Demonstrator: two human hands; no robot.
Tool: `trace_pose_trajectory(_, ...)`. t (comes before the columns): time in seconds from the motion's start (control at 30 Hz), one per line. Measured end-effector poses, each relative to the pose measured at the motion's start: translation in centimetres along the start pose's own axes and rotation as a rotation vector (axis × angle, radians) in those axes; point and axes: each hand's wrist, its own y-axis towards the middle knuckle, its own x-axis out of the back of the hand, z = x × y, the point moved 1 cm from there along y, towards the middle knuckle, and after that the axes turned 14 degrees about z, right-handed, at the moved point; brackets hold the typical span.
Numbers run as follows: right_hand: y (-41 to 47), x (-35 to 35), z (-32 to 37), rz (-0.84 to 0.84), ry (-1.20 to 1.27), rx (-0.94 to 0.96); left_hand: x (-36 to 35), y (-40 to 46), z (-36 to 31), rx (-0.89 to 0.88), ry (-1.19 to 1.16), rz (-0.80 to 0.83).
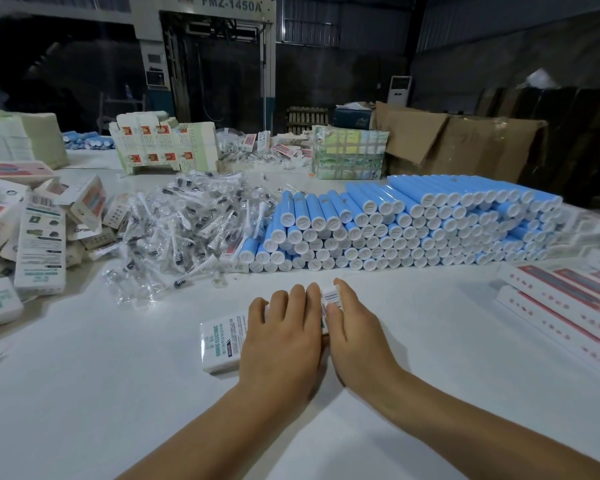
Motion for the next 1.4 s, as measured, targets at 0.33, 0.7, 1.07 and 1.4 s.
trace_pose_trajectory(0.33,0.5,1.5,0.5,0.124,1.108,-0.217,-0.5,0.2,0.3,0.017,-0.003,-0.025)
trace_pose_trajectory(0.7,0.7,1.5,-0.1,0.043,0.963,-0.197,-0.9,-0.1,0.5,-0.010,-0.019,-0.122)
trace_pose_trajectory(1.07,0.6,0.5,-0.6,-0.018,0.841,-0.175,-0.9,-0.1,0.3,-0.027,0.017,-0.094)
trace_pose_trajectory(1.4,-0.5,0.5,0.3,0.081,0.260,-0.059,-0.8,-0.2,0.8,-0.062,0.031,-0.132)
